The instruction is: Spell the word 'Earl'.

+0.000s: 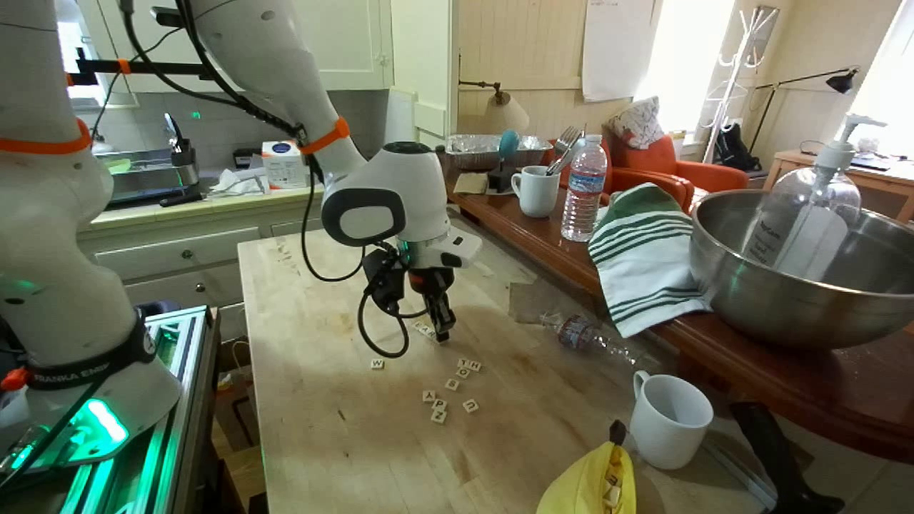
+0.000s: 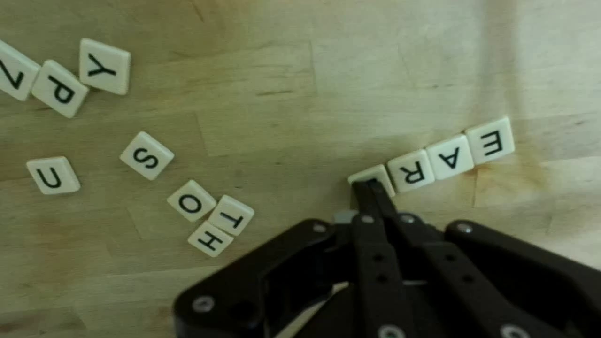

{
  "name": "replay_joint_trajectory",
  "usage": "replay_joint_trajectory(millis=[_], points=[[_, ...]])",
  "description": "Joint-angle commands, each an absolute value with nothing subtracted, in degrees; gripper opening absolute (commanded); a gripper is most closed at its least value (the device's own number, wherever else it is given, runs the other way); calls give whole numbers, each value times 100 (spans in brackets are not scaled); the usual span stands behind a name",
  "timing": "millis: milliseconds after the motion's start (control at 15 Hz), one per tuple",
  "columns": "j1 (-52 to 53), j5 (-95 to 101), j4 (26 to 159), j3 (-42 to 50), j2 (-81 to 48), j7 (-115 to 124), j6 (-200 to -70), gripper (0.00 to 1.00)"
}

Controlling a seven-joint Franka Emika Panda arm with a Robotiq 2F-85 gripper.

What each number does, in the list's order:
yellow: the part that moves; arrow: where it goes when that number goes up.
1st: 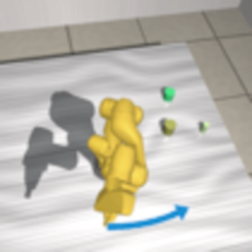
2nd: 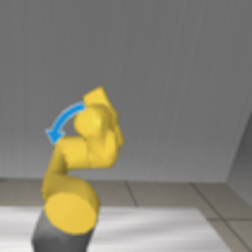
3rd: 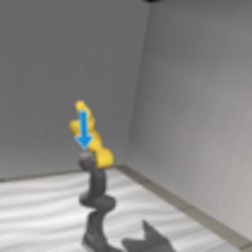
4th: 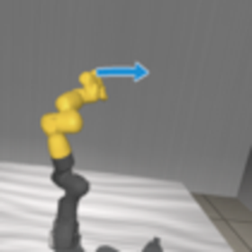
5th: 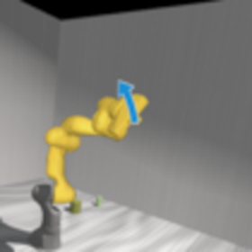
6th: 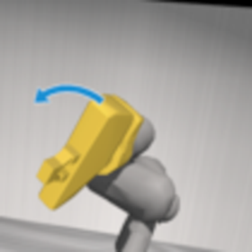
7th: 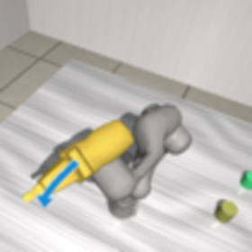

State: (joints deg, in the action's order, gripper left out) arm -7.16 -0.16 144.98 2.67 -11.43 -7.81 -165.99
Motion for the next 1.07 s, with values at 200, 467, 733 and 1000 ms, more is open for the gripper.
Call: replay_joint_trajectory(millis=[200,467,733,1000], points=[[-634,60,14651,344,-863,-655,-16414,0],[-635,-7,14732,265,-708,-781,-16357,0],[-602,3,14832,192,-538,-932,-16328,33],[-540,60,14913,162,-374,-1091,-16214,62]])
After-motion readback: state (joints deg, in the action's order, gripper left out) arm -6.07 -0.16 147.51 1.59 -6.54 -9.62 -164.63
